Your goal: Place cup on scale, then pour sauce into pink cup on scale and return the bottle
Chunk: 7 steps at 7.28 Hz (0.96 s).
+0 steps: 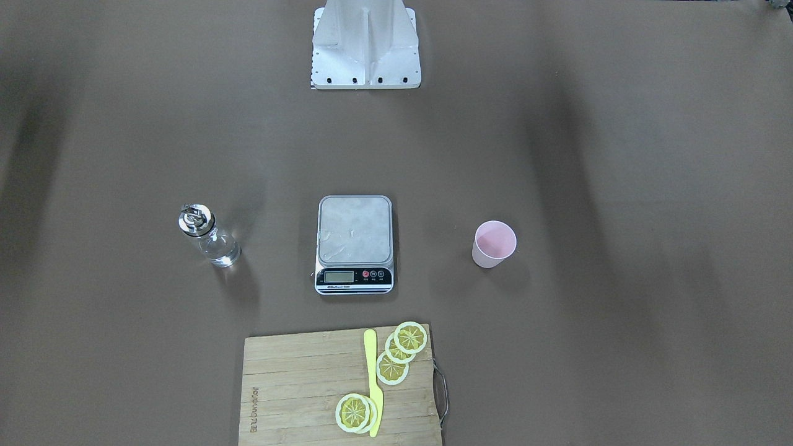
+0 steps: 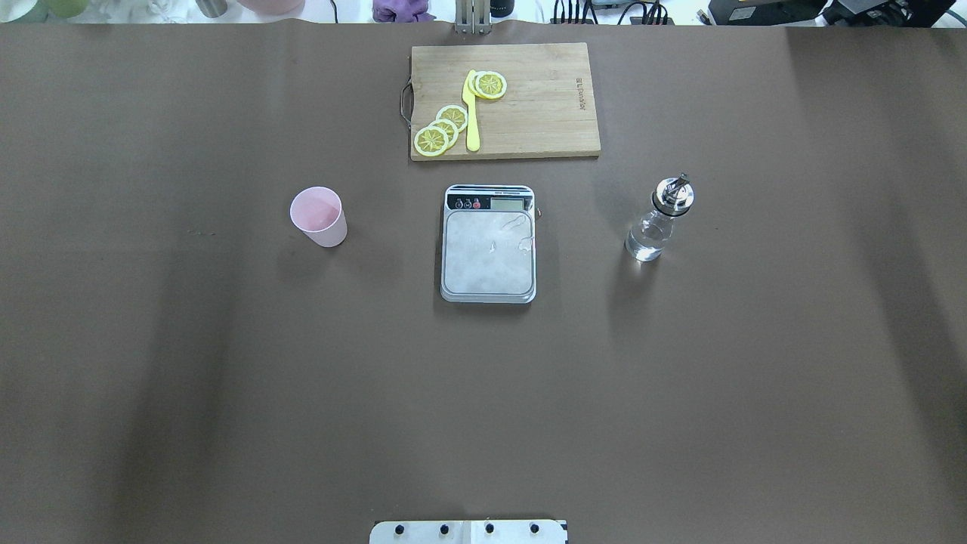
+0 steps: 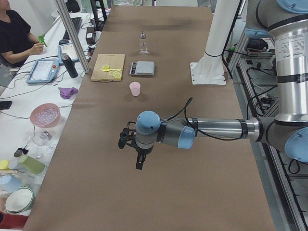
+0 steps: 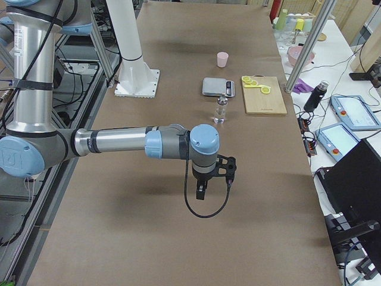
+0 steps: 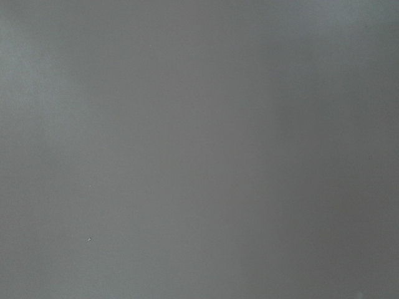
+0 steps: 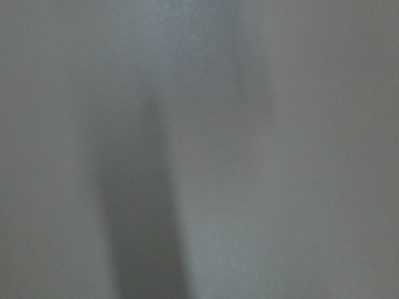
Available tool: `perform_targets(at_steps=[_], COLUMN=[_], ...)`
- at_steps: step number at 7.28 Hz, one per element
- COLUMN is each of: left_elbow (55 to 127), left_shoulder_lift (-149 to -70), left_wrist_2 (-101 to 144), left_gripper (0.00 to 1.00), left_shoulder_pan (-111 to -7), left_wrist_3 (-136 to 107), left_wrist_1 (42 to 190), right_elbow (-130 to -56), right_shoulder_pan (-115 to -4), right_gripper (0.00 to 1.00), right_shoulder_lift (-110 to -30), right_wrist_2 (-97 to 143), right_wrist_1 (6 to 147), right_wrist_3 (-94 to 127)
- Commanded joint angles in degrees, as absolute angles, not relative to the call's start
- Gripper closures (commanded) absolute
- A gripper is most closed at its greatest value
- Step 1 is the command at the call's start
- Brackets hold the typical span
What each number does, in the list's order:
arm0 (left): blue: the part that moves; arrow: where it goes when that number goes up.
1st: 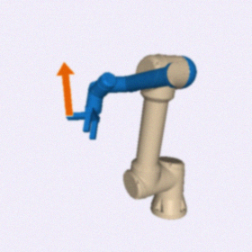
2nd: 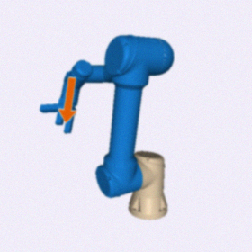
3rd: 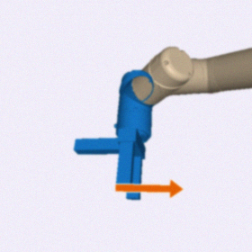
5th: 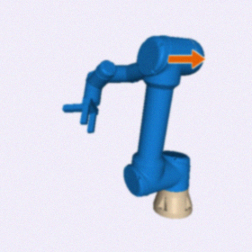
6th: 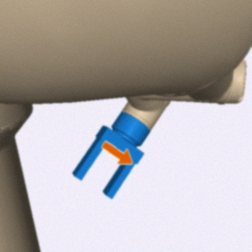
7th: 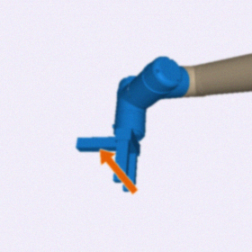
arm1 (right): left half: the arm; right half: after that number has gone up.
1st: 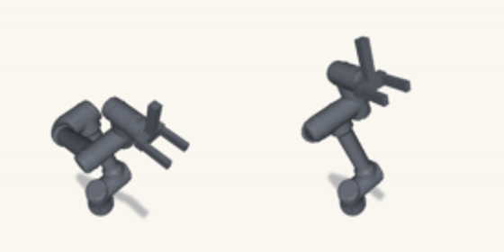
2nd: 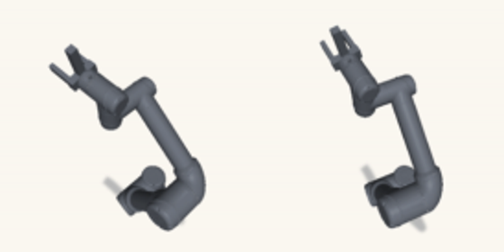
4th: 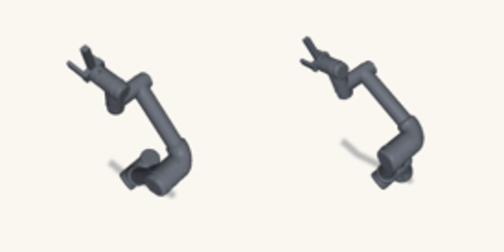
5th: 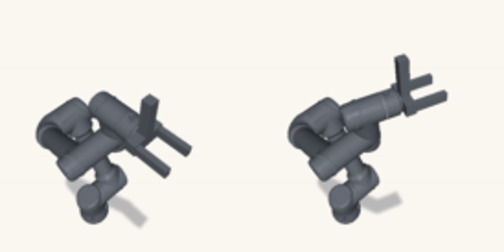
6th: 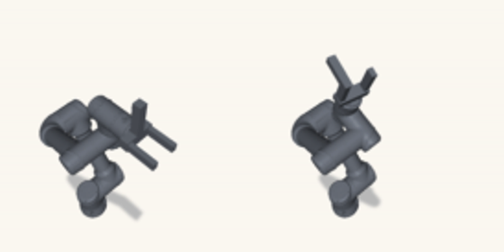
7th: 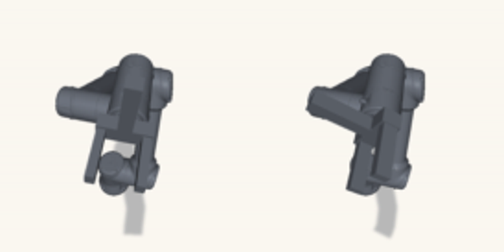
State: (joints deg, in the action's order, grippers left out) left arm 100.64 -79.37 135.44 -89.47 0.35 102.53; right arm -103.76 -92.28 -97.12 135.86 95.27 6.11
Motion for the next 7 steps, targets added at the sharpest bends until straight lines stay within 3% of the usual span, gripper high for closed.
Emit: perform_targets(at_steps=[1,7], left_elbow=[100.6,100.5], left_shoulder_lift=[-79.4,-79.4], left_wrist_2=[135.4,135.4], left_gripper=[0.02,0.02], left_shoulder_pan=[-89.5,-89.5], left_wrist_3=[0.4,0.4], left_wrist_1=[102.6,102.4], right_elbow=[-103.7,-103.4], right_shoulder_pan=[-92.3,-92.3], right_gripper=[0.0,0.0], right_shoulder_lift=[-97.2,-97.5], right_wrist_2=[136.1,136.1], right_wrist_1=[95.3,95.3], right_wrist_3=[6.4,6.1])
